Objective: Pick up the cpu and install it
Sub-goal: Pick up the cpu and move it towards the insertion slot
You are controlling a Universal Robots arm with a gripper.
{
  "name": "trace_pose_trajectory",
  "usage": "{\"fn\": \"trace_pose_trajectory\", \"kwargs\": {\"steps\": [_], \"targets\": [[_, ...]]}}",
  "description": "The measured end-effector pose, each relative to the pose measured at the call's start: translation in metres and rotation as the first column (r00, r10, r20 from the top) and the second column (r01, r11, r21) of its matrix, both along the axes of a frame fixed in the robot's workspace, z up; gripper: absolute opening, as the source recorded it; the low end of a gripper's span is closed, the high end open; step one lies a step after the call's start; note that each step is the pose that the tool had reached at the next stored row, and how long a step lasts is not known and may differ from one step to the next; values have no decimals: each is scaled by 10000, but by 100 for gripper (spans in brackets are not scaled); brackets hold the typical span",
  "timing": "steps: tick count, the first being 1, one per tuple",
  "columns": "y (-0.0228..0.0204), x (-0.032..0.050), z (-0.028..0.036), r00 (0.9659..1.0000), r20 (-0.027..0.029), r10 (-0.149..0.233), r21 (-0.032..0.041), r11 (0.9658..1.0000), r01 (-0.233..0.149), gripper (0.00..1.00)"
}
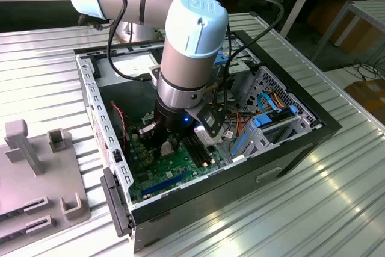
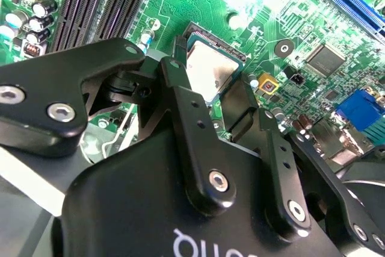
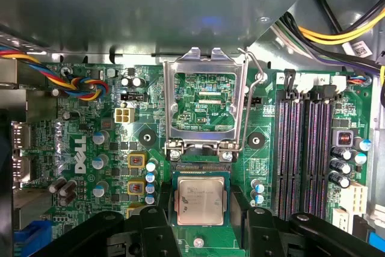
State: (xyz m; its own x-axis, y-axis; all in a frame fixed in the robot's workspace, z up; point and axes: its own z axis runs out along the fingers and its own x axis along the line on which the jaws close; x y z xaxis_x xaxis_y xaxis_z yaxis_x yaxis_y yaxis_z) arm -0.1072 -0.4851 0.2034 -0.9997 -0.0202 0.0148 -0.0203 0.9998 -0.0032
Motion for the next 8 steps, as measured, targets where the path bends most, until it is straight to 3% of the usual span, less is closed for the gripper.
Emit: {"fn": "trace_pose_trajectory", "kwargs": {"steps": [8], "targets": [[0, 4, -12, 9999, -1, -100, 0, 9999, 100, 47]]}}
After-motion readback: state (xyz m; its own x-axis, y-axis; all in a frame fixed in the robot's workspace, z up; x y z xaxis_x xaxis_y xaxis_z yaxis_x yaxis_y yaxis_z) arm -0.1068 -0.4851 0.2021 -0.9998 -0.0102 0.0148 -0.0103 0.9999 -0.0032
